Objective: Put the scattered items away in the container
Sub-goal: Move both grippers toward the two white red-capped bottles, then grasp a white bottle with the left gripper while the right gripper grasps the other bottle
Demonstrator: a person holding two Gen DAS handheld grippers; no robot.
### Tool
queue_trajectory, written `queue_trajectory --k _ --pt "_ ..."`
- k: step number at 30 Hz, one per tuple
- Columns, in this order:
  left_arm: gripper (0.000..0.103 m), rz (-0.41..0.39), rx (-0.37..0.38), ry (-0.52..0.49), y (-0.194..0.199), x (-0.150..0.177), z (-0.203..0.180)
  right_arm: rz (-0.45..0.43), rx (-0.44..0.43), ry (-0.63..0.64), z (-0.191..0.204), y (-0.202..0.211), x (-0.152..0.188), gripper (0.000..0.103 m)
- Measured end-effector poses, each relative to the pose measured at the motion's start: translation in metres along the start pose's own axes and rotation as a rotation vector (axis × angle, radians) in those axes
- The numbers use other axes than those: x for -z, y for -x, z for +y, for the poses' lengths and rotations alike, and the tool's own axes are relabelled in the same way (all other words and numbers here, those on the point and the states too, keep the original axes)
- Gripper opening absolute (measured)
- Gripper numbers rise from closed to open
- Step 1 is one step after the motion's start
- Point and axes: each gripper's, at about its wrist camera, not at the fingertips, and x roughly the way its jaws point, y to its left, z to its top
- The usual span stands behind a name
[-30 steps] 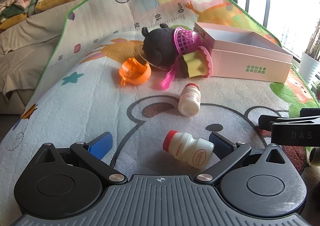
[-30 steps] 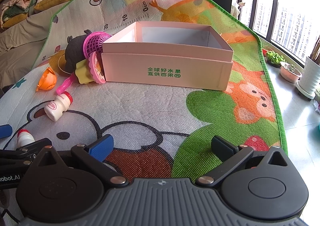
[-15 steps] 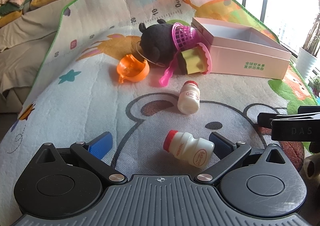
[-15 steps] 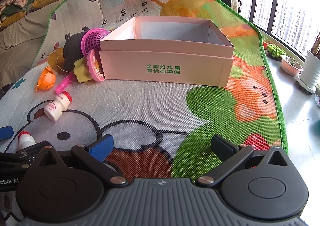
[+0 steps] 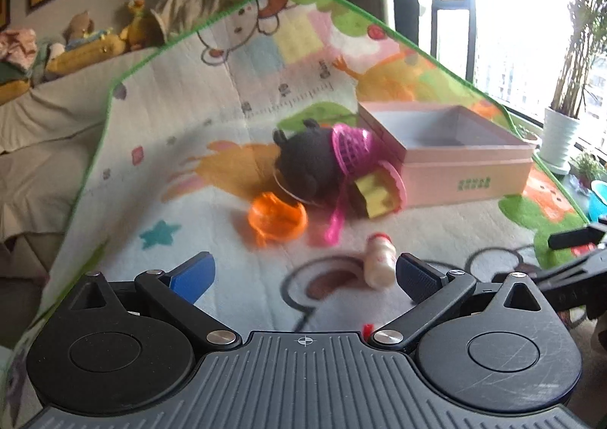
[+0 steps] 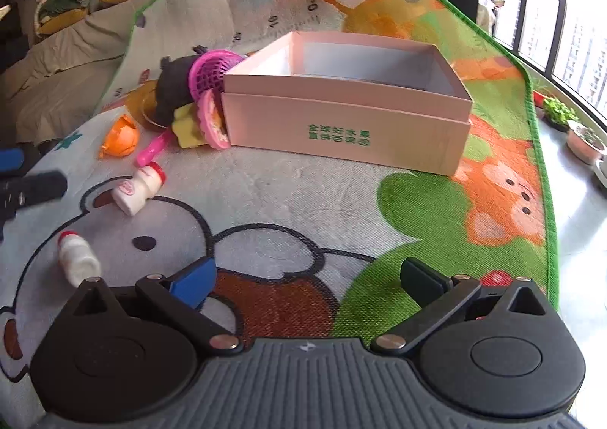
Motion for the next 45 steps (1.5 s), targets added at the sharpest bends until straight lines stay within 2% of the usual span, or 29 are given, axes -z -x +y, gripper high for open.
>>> queue_trajectory --k 4,8,11,15,18,21,27,32,33,34,35,38,42,45 --pt "0.103 -0.017 -0.056 0.039 0.0 -0.017 0.025 -0.067 -0.083 0.101 0.021 0.013 -0.001 0.103" --pt "0.103 0.002 -0.092 0.063 -0.003 -0.016 0.038 -0.065 -0.264 0.185 0.048 0.023 -0.006 0.102" --pt "0.103 0.019 -0.086 0.083 -0.003 -0.007 0.042 -0.047 -0.317 0.24 0.066 0.022 -0.008 0.094" --pt "0.103 0.019 -0.045 0.059 0.004 0.006 0.039 -0.04 -0.284 0.311 0.08 0.018 -0.002 0.094" --pt "0.103 0.024 0.014 0.026 0.013 0.015 0.03 -0.088 -0.176 0.338 0.075 0.021 0.003 0.094" --pt "0.103 0.061 0.092 -0.015 0.017 0.026 0.013 -0.114 -0.136 0.269 0.052 0.03 0.004 0.097" --pt "0.103 0.123 0.181 -0.111 0.007 0.044 -0.024 -0.12 -0.064 0.157 0.017 0.04 0.012 0.098" --pt "0.102 0.113 0.221 -0.105 -0.001 0.042 -0.03 -0.111 -0.063 0.196 0.017 0.038 0.02 0.09" --pt "0.1 0.114 0.228 -0.104 -0.003 0.041 -0.03 -0.111 -0.073 0.201 0.018 0.037 0.02 0.088" --pt "0.089 0.115 0.235 -0.104 -0.003 0.04 -0.031 -0.11 -0.081 0.198 0.019 0.037 0.02 0.088" --pt "0.072 0.122 0.243 -0.107 -0.005 0.04 -0.032 -0.111 -0.083 0.192 0.019 0.036 0.019 0.088" --pt "0.071 0.142 0.256 -0.093 -0.01 0.04 -0.032 -0.114 -0.076 0.177 0.017 0.034 0.016 0.088" --pt "0.067 0.129 0.247 -0.09 -0.013 0.039 -0.034 -0.11 -0.069 0.184 0.017 0.032 0.015 0.088" --pt "0.053 0.133 0.243 -0.093 -0.014 0.038 -0.033 -0.112 -0.079 0.237 0.025 0.032 0.014 0.088"
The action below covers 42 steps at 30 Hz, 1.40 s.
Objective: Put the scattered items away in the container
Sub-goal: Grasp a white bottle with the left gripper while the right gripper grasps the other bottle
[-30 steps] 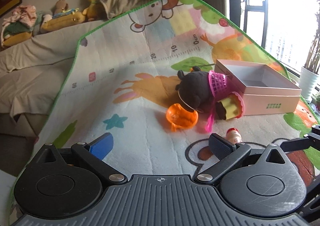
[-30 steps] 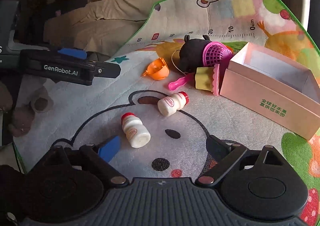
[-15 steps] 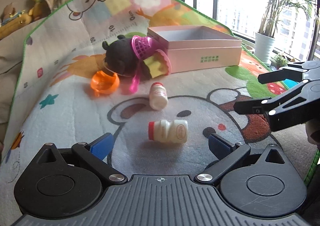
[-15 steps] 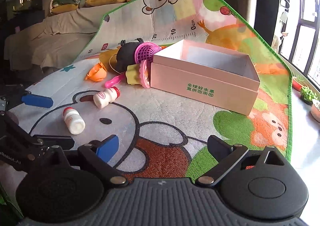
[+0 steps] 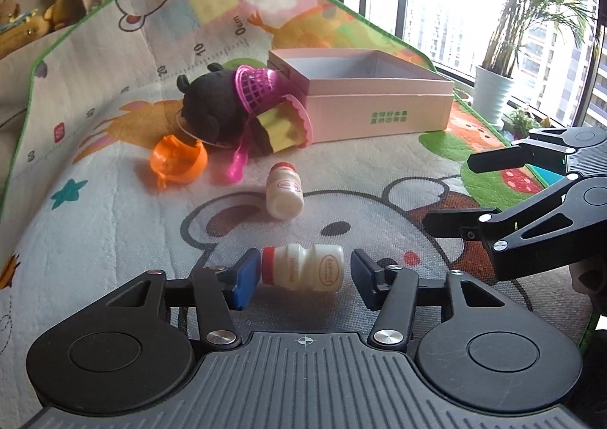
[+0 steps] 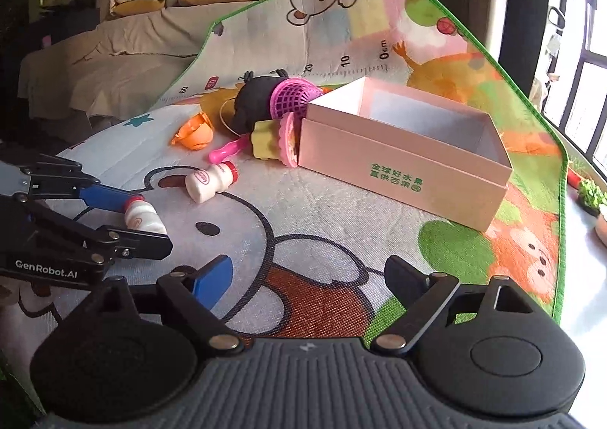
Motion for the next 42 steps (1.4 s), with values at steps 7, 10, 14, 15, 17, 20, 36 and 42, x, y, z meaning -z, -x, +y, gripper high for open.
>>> queue_trajectory --k 7,10,14,15,17,20,36,42 --pt "0.048 -0.013 -0.094 0.01 0.013 0.001 0.024 -0.005 -0.143 0.171 0.029 -0.021 -0.026 0.082" --pt "0.048 -0.01 -0.142 0.051 0.018 -0.001 0.042 0.031 -0.215 0.194 0.038 -0.043 -0.042 0.076" --pt "0.048 -0.016 -0.161 0.086 0.024 -0.001 0.055 0.056 -0.247 0.204 0.042 -0.072 -0.061 0.071" --pt "0.048 -0.017 -0.16 0.091 0.024 -0.001 0.057 0.062 -0.26 0.199 0.042 -0.077 -0.065 0.07" --pt "0.048 -0.017 -0.157 0.098 0.025 0.0 0.058 0.078 -0.283 0.174 0.042 -0.087 -0.069 0.066" --pt "0.048 -0.01 -0.148 0.106 0.023 0.002 0.058 0.094 -0.311 0.142 0.044 -0.095 -0.071 0.05" --pt "0.048 -0.009 -0.03 -0.002 0.003 -0.018 0.001 0.062 -0.092 0.039 -0.011 -0.024 -0.03 0.047" --pt "0.048 0.007 0.034 -0.075 -0.016 -0.027 -0.037 0.046 -0.023 -0.021 -0.037 0.002 -0.01 0.047"
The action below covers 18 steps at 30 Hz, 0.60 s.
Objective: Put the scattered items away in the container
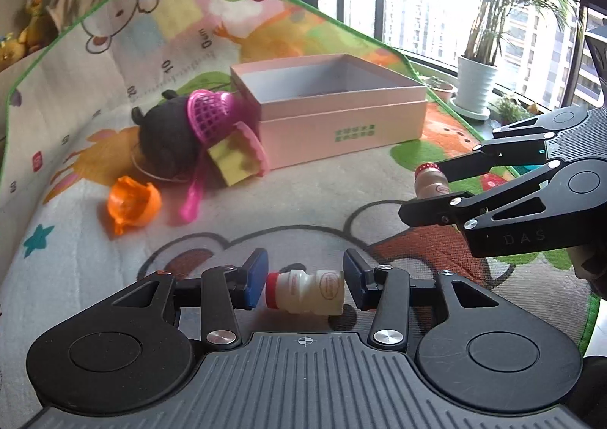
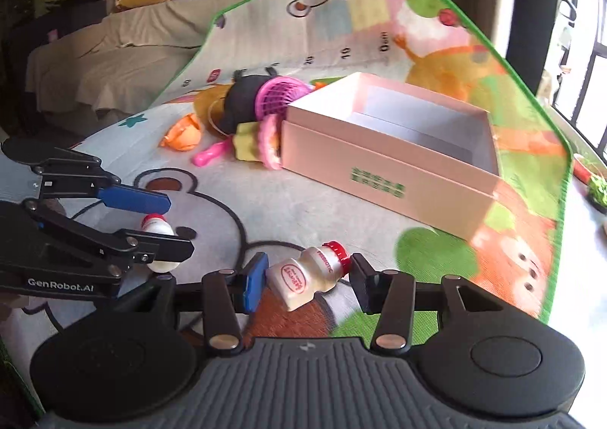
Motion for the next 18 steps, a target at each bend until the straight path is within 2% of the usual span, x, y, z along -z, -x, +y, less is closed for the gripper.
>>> queue_trajectory --k 3,4,7,8,11,13,15,18 --pt "0.049 0.0 0.013 -0.013 0.002 0.003 -0.004 0.007 0.021 -0.014 -0.005 0.003 0.009 0.047" --pt "0.052 -0.006 0.012 -0.019 0.006 0.004 -0.003 0.013 0.022 -0.02 -0.006 0.003 0.012 0.047" --pt "0.074 -0.014 0.013 -0.032 0.019 0.012 0.003 0.025 0.016 -0.041 -0.006 0.001 0.019 0.047" --pt "0.078 -0.013 0.003 -0.031 0.022 0.014 0.005 0.027 0.013 -0.049 -0.005 0.0 0.021 0.047" --pt "0.08 0.003 -0.013 -0.013 0.023 0.018 0.01 0.013 0.015 -0.075 -0.005 -0.001 0.025 0.048" --pt "0.086 0.019 -0.004 0.017 0.018 0.02 0.012 0.003 0.03 -0.086 -0.005 -0.001 0.026 0.052" --pt "0.089 0.033 0.012 0.036 0.014 0.022 0.012 -0.001 0.045 -0.093 -0.006 0.0 0.028 0.061" --pt "0.095 0.056 0.033 0.035 0.008 0.025 0.008 -0.001 0.055 -0.104 -0.007 0.0 0.03 0.067"
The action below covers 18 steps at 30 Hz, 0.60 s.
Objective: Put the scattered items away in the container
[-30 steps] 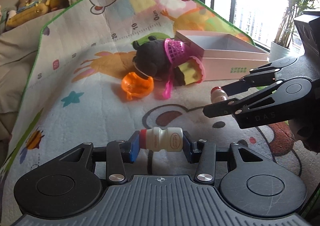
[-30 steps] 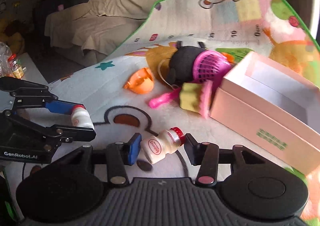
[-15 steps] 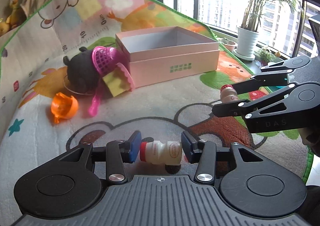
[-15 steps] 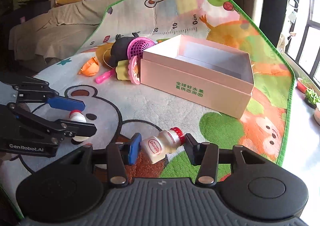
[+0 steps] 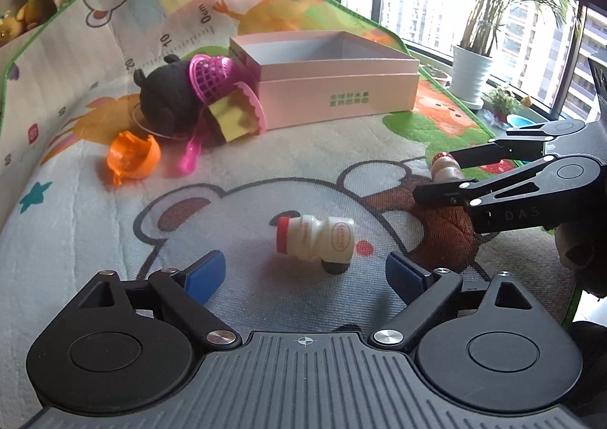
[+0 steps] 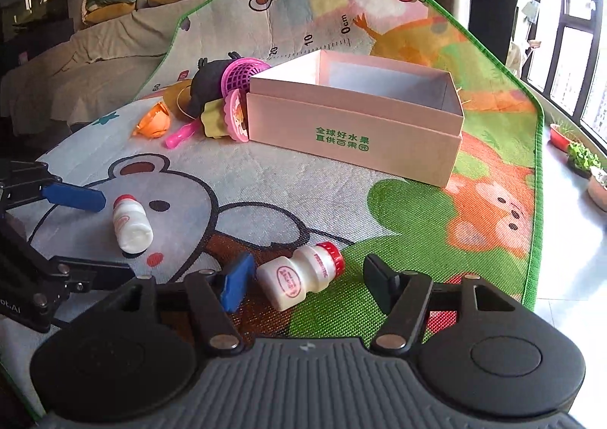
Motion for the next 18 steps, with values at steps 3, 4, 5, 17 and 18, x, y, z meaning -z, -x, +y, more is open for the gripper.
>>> queue_trajectory --k 3,4,5,17,18 --pt "0.099 0.0 -0.009 -0.019 -0.0022 0.0025 -0.0047 0.001 0.006 -0.011 -0.0011 -0.0009 0.0004 0.07" --pt "0.102 0.006 -0.011 -0.015 -0.0032 0.0026 -0.0047 -0.001 0.007 -0.013 -0.0014 -0.0009 0.0008 0.071" --pt "0.103 0.011 -0.015 -0.008 -0.004 0.0029 -0.0046 -0.002 0.008 -0.012 -0.0011 -0.0007 0.0013 0.071" --pt "0.102 -0.018 -0.022 0.015 -0.0005 -0.0023 -0.0062 -0.01 0.013 -0.014 -0.0006 -0.0008 0.0027 0.076" --pt "0.101 -0.027 -0.026 0.017 0.0004 -0.003 -0.0059 -0.01 0.013 -0.014 -0.0005 -0.0006 0.0028 0.076"
